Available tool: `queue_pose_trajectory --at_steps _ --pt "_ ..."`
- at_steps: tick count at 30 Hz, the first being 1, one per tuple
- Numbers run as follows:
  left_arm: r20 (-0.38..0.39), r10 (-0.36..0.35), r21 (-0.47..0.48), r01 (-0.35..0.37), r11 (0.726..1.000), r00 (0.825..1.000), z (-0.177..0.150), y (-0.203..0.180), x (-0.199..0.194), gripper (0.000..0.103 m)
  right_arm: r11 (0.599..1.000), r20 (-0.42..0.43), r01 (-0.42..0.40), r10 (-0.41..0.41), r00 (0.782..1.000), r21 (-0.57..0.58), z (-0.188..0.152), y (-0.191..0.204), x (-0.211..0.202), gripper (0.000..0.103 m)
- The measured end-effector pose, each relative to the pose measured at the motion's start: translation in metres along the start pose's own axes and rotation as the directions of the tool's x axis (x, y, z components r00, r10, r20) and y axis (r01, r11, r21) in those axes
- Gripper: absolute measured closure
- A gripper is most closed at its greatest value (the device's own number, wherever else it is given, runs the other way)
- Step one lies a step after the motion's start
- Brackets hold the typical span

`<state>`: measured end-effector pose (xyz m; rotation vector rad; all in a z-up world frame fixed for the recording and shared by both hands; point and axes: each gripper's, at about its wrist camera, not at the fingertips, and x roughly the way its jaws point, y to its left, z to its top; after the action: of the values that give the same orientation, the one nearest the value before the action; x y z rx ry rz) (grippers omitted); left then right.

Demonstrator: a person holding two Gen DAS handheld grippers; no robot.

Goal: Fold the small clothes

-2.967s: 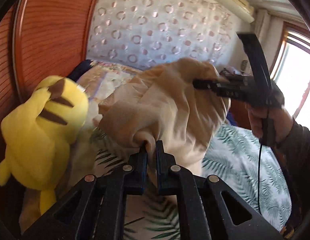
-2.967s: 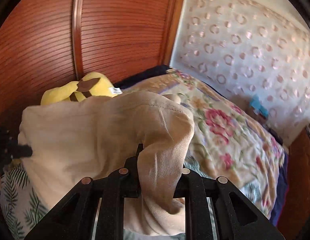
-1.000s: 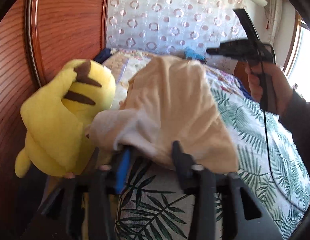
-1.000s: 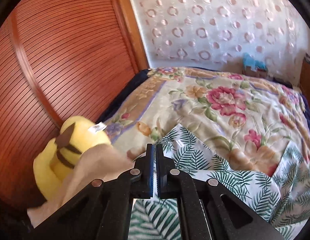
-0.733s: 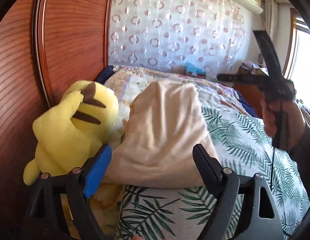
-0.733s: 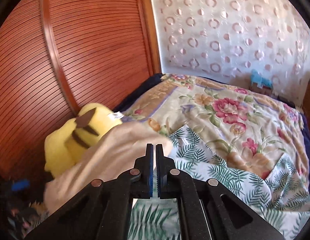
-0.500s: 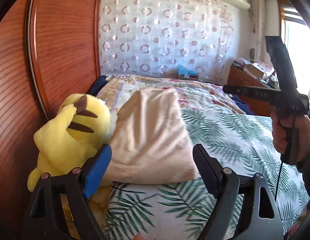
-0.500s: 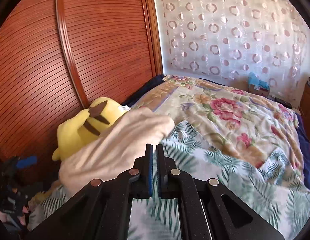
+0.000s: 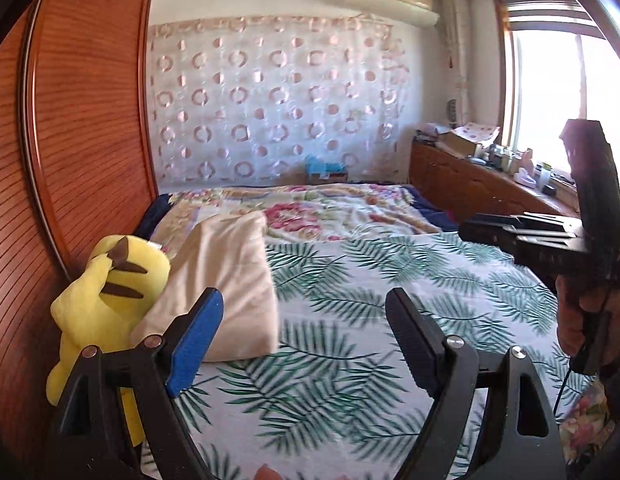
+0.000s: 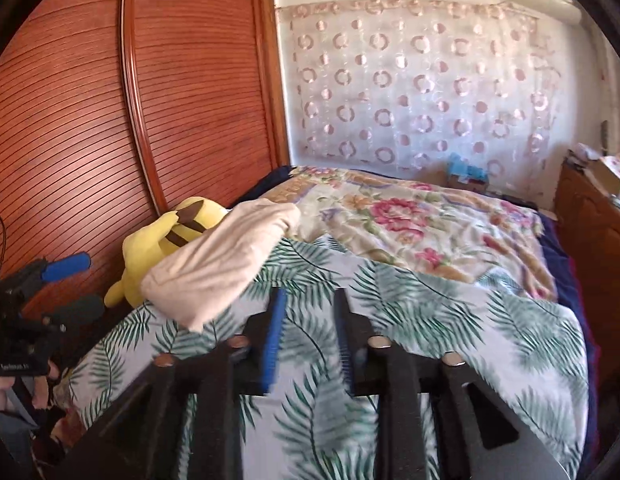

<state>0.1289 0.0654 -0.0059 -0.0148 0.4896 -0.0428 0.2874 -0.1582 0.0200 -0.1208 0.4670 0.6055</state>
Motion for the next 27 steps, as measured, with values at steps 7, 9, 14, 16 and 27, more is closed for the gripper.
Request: queue_pose_trajectory --at_steps 7,9,14,16,27 --pt "0.047 -0.043 0.037 0.041 0.998 0.998 0.005 -0.035 -0.028 0.019 0.997 0.067 0.066 -0.069 0.995 0.035 -0.027 0.015 -0.069 0.038" --pt "0.062 -0.044 0.038 0.042 0.998 0.997 0.006 -0.042 -0.035 0.019 0.995 0.09 0.093 -0.097 0.991 0.047 -0.035 0.02 -0.09 0.034" --pt "0.076 -0.026 0.045 0.023 0.999 0.997 0.011 -0.058 -0.049 0.019 0.982 0.138 0.168 -0.178 0.974 0.082 -0.05 0.034 -0.13 0.028" --pt "0.079 -0.032 0.048 0.028 0.998 0.996 0.012 -0.062 -0.052 0.019 0.975 0.149 0.198 -0.211 0.966 0.098 -0.053 0.037 -0.142 0.028" --pt "0.077 -0.038 0.035 0.035 0.999 0.996 0.011 -0.073 -0.059 0.019 0.962 0.161 0.238 -0.258 0.953 0.133 -0.067 0.067 -0.164 0.028"
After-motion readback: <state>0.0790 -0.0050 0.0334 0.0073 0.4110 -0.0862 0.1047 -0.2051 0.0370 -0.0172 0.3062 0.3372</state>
